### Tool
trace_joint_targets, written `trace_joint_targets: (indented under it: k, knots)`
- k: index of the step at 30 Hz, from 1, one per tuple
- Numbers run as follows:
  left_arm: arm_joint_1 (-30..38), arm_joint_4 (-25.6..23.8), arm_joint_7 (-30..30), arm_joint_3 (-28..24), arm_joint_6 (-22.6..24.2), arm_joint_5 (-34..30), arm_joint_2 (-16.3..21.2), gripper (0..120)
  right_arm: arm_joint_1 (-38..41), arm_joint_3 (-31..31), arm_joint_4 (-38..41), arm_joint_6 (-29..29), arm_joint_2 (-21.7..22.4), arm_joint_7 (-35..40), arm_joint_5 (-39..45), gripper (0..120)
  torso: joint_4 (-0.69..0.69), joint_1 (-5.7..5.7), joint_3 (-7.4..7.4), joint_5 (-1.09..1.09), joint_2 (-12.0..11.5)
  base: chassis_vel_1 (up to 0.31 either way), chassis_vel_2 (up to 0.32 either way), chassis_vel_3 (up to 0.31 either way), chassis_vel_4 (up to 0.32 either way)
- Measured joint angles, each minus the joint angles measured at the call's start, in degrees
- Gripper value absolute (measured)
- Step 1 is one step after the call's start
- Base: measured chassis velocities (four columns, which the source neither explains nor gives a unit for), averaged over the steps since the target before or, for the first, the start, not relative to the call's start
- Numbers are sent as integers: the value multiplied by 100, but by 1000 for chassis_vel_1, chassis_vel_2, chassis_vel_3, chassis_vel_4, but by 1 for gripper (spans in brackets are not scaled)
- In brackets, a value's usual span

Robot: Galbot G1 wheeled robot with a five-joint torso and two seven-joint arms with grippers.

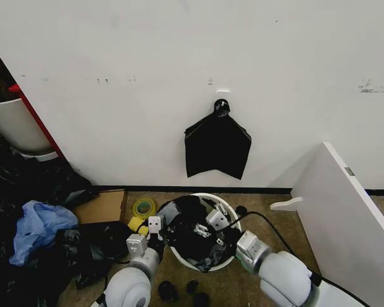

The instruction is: Place the garbage bag over the trash bin.

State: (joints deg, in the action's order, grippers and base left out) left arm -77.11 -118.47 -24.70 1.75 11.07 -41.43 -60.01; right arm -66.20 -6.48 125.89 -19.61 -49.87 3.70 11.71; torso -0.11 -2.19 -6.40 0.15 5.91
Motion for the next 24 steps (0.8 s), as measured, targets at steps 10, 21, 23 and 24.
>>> trace_joint_targets:
  k: [10,21,23,24]
  knots:
    - [19,103,12,-108,-4,38,-23,4,-182,-50,87,242,3,81,33,18,-1,0,0,1,0,0,0,0,0]
    - [-6,148,113,-207,-51,297,9,4,-123,7,269,58,-17,263,1395,0,-1,0,0,0,0,0,0,0,0]
    - [-26,154,175,-207,-74,410,28,4,-36,86,329,-37,-19,404,1830,0,-1,0,0,0,0,0,0,0,0]
    - [-26,154,175,-207,-74,410,28,4,-36,86,329,-37,-19,404,1830,0,-1,0,0,0,0,0,0,0,0]
